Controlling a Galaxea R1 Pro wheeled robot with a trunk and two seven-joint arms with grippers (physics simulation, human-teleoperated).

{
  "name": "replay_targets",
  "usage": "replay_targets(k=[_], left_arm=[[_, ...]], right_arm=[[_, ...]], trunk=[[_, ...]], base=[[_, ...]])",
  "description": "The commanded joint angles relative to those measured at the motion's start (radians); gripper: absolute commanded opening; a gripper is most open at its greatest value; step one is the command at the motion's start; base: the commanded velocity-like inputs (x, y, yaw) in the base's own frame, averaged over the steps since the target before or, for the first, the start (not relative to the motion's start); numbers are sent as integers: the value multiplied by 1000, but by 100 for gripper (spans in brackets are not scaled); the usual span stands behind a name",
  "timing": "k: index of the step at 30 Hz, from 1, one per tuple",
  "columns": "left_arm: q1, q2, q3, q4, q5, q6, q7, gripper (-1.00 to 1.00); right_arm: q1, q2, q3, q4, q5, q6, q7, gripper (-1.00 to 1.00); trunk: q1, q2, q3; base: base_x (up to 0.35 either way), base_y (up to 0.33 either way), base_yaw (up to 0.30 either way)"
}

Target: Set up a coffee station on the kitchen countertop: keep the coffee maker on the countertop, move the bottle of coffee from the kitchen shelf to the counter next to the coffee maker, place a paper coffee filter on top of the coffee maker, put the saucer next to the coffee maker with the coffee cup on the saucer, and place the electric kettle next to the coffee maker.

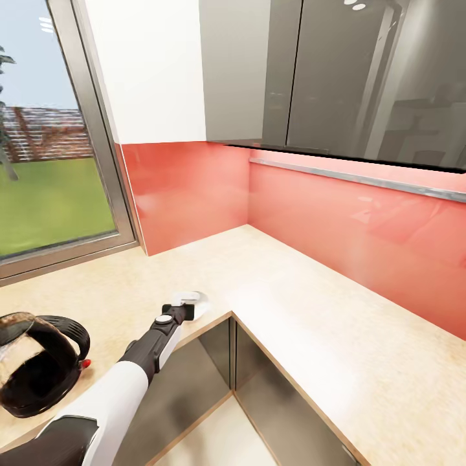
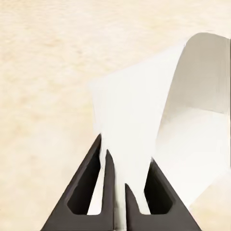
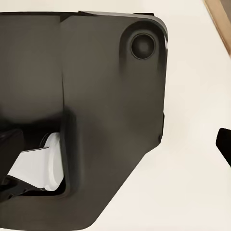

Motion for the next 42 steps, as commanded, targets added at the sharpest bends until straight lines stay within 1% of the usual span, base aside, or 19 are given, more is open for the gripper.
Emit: replay_targets(k=[1, 25, 28, 33, 36, 37, 38, 42], left_arm=[[-1, 1, -5, -2, -5, 7, 6, -100], [-3, 1, -4, -12, -4, 9, 2, -100], [-5, 1, -3, -45, -4, 14, -1, -100], [-12, 1, -2, -142, -3, 35, -3, -100], [-15, 1, -2, -180, 1, 72, -3, -100], [-17, 0, -2, -195, 2, 94, -4, -100], [-18, -2, -2, -248, 4, 146, -5, -100], [-19, -2, -2, -317, 5, 185, -6, -100]], right_arm=[[0, 0, 0, 0, 1, -3, 0, 100], [0, 0, 1, -2, 0, -3, 0, 100], [0, 1, 1, -3, 1, -4, 0, 100], [0, 0, 1, -5, 1, -5, 0, 100], [0, 0, 1, -8, 1, -6, 0, 100], [0, 0, 0, -8, 1, -6, 1, 100], [0, 0, 0, -10, 1, -6, 3, 100], [0, 0, 0, -11, 0, -7, 5, 100]], trunk=[[1, -2, -2], [1, -2, -2], [1, -2, -2], [1, -2, -2], [1, -2, -2], [1, -2, -2], [1, -2, -2], [1, -2, -2]], base=[[0, 0, 0], [0, 0, 0], [0, 0, 0], [0, 0, 0], [0, 0, 0], [0, 0, 0], [0, 0, 0], [0, 0, 0]])
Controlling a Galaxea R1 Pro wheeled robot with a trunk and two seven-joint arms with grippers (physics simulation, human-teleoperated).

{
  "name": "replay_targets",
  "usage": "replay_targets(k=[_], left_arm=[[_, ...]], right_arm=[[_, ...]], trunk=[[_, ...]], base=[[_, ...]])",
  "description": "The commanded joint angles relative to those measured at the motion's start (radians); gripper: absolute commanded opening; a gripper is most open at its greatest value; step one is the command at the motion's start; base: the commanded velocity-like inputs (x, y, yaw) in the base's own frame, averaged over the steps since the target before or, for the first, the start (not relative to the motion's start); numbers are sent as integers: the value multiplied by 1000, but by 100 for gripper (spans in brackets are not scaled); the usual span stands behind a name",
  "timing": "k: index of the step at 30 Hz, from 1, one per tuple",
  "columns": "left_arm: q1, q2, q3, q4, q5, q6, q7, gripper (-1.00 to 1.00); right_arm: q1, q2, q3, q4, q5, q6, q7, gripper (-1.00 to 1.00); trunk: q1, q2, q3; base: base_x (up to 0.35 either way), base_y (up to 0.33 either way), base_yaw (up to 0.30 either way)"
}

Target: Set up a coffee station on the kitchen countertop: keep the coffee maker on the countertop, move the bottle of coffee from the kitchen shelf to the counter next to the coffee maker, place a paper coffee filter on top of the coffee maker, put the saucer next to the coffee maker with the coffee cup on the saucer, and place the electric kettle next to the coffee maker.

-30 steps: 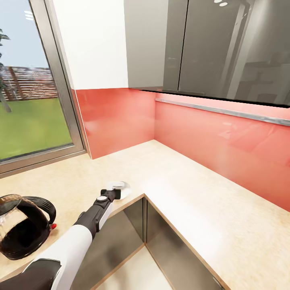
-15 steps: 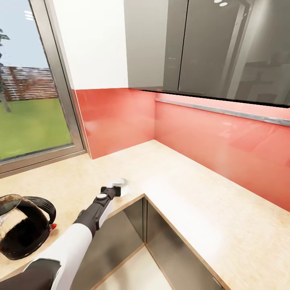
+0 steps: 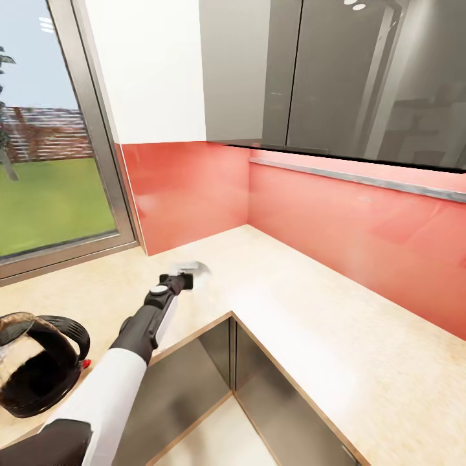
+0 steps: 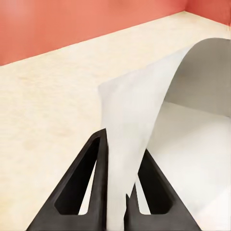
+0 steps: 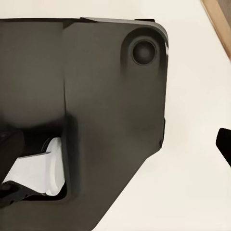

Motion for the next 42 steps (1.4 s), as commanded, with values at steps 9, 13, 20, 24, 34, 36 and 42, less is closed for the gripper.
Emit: replay_targets(k=[9, 13, 20, 24, 34, 36, 42], left_arm=[[10, 4, -5, -122, -8, 147, -43, -100], [13, 5, -6, -143, -10, 153, -52, -100], [16, 4, -8, -152, -11, 178, -54, -100], [16, 3, -10, -153, -12, 180, -54, -100], [17, 1, -10, -153, -12, 179, -54, -100], [18, 1, -11, -153, -12, 179, -54, -100], [18, 1, -41, -153, -11, 178, -54, -100]], right_arm=[[0, 0, -4, -1, -2, -3, 1, 100], [0, 0, -5, -1, -3, -3, 1, 100], [0, 0, -5, -1, -2, -4, 1, 100], [0, 0, -5, -1, -2, -4, 0, 100], [0, 0, -5, -1, -2, -5, 0, 100], [0, 0, -5, -1, -2, -5, -1, 100], [0, 0, -5, -1, -2, -5, -3, 100]], trunk=[[1, -2, -2], [1, -2, -2], [1, -2, -2], [1, -2, -2], [1, -2, -2], [1, -2, -2], [1, -2, -2]], base=[[0, 0, 0], [-3, 0, 0], [-250, 0, 0], [-328, -43, 0], [-334, -117, 12], [-335, -128, 108], [-335, -133, 222]])
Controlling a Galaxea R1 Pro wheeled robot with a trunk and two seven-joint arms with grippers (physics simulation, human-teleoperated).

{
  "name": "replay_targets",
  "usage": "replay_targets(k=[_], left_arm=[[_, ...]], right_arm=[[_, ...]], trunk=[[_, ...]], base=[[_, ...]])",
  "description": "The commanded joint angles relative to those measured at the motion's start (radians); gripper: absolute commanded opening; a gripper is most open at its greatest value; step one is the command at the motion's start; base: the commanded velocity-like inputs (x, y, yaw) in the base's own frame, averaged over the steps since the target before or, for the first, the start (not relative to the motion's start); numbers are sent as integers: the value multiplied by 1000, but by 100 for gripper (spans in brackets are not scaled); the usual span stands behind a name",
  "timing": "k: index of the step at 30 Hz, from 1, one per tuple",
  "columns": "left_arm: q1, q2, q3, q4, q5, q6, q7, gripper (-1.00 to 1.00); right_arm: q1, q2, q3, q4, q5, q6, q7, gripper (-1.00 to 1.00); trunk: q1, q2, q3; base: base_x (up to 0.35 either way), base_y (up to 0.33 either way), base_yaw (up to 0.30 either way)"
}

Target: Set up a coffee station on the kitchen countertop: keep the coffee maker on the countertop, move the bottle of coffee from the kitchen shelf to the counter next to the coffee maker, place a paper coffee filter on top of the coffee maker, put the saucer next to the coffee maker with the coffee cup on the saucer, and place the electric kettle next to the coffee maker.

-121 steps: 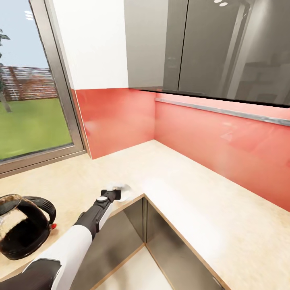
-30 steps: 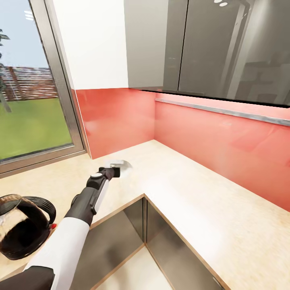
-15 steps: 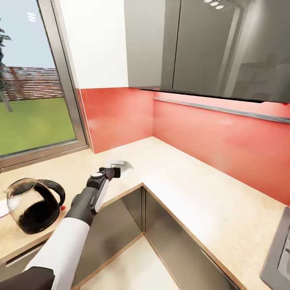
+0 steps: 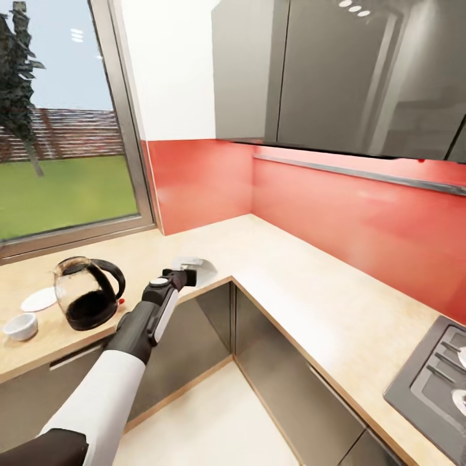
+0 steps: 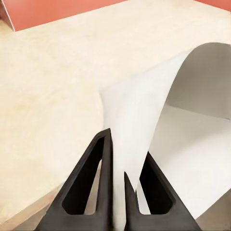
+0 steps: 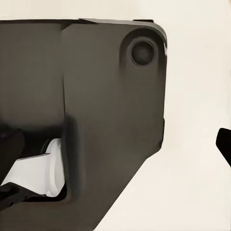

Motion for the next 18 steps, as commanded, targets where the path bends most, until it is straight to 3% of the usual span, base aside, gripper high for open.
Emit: replay_targets(k=[1, 5, 14, 18], left_arm=[[-1, 0, -14, -1, -4, 4, 0, -100], [-1, 2, -34, -1, -4, 1, 1, -100], [2, 5, -34, 1, 0, -7, 0, -100], [54, 6, -29, 0, 2, -14, -2, -100]], right_arm=[[0, 0, -1, 0, 0, -3, 0, 100], [0, 0, -1, 0, 0, -3, 0, 100], [0, 0, -1, 0, 0, -3, 0, 100], [0, 0, -1, 0, 0, -3, 0, 100]], trunk=[[0, -2, -2], [0, -2, -2], [0, -2, -2], [0, -2, -2]], base=[[-335, -138, 265], [-335, -133, 271], [-335, -44, 274], [-336, -2, 274]])
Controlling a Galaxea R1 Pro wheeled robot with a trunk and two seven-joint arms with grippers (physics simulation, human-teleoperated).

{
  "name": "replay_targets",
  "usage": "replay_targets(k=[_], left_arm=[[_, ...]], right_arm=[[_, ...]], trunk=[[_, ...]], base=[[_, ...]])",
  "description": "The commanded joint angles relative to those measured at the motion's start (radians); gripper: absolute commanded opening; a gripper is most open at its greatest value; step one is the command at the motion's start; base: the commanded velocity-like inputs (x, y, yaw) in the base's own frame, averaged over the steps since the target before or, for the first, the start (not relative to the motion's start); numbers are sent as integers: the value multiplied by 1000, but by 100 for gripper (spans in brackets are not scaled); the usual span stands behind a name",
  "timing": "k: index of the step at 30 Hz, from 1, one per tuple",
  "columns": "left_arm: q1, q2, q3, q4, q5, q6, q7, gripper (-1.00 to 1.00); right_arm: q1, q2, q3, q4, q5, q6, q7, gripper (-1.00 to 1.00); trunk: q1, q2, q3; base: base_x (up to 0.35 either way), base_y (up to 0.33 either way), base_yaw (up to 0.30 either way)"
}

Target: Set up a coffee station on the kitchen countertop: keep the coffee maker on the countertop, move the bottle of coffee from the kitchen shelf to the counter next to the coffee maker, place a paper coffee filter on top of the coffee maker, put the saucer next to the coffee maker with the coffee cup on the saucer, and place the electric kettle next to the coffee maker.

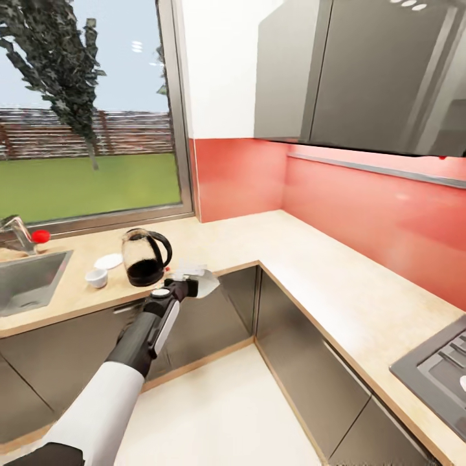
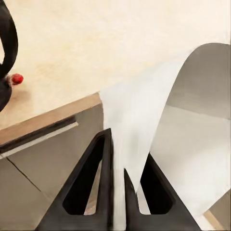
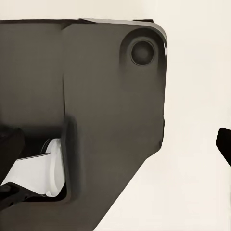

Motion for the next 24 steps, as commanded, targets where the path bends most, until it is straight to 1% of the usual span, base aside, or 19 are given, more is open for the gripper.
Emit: replay_targets(k=[1, 2, 4, 8, 11, 14, 19, 21, 22, 24], left_arm=[[18, 0, 0, -1, -3, -2, 0, -100], [27, 1, 0, -1, -3, -7, 0, -100], [54, 4, 0, -1, -4, -41, 0, -100], [102, 23, 0, -2, -3, -119, 1, -100], [139, 35, 1, -2, -2, -147, 1, -100], [183, 44, 2, -2, -2, -179, 1, -100], [298, 50, 3, 1, -3, -314, 3, -100], [328, 50, 4, 2, -3, -339, 4, -100], [362, 51, 5, 5, -4, -355, 8, -100], [385, 52, 5, 9, -4, -360, 10, -100]], right_arm=[[0, 0, -1, 0, 0, -3, 0, 100], [0, 0, -1, 0, 0, -3, 0, 100], [0, 0, 0, 1, 0, -3, 0, 100], [0, 0, 0, 0, 0, -3, 0, 100], [0, 0, 0, 0, 0, -3, 0, 100], [0, 0, -1, 0, 0, -3, 0, 100], [0, 0, -1, 0, 0, -3, 0, 100], [0, 0, -1, 0, 0, -3, 0, 100], [0, 0, -1, 0, 0, -3, 0, 100], [0, 0, -2, 0, 0, -3, 0, 100]], trunk=[[0, -2, -2], [0, -2, -2], [0, -2, -1], [0, -2, 2], [0, -2, 4], [0, -2, 5], [0, -2, 5], [0, -2, 5], [0, -2, 5], [0, -2, 5]], base=[[-336, -1, 274], [-336, -1, 274], [-336, 0, 273], [-337, 0, 260], [-337, 0, 214], [-337, 0, 83], [-292, 0, 18], [-158, 0, 4], [-51, 0, 1], [-29, 0, 1]])
